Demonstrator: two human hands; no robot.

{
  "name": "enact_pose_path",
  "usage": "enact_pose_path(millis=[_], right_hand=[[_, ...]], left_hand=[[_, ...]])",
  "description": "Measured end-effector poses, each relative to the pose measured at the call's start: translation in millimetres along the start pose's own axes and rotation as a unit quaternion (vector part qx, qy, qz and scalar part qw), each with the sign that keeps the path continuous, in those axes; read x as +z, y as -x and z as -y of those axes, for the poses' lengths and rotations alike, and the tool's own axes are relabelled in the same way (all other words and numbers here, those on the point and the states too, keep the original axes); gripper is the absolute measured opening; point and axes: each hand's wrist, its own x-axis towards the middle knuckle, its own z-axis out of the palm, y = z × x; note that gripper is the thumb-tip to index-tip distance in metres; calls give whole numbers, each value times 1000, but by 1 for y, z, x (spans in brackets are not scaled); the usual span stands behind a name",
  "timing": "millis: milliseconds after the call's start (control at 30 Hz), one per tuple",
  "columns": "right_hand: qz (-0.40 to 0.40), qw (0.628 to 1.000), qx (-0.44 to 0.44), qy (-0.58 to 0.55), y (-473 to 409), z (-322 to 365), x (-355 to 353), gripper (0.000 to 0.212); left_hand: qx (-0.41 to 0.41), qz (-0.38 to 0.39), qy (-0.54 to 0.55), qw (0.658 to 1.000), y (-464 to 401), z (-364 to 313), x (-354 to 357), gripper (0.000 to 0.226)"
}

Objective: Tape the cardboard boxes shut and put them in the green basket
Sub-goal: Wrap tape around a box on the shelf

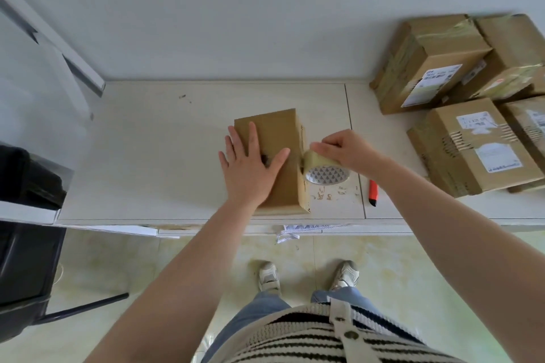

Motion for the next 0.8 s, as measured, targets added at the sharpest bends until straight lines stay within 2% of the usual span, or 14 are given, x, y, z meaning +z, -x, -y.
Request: enact_pose_path(millis=[167, 267, 333, 433, 500, 633, 667, 800], right_hand=[[-12, 998, -68, -4, -2, 38, 7, 44], [-22, 998, -65, 17, -4, 49, 12, 45], [-17, 998, -57, 10, -1, 52, 12, 44], [-2, 998, -67, 9, 2, 57, 2, 39], [3, 994, -80, 72, 2, 63, -11, 38], [-27, 976, -45, 209, 6, 76, -22, 41], [-38, 972, -40, 227, 8, 78, -21, 41], [-82, 951, -38, 297, 10, 87, -24, 42]], left_hand=[[-77, 136, 66, 986, -15, 8, -32, 126], [-106, 172, 136, 970, -15, 3, -39, 139], [-119, 178, 174, 961, -15, 5, -40, 141], [-117, 165, 202, 958, -14, 11, -40, 128], [-111, 154, 218, 957, -14, 13, -40, 124], [-109, 129, 247, 954, -15, 6, -40, 124], [-111, 130, 286, 943, -16, 5, -40, 122], [-107, 171, 471, 859, -8, -5, -31, 111]])
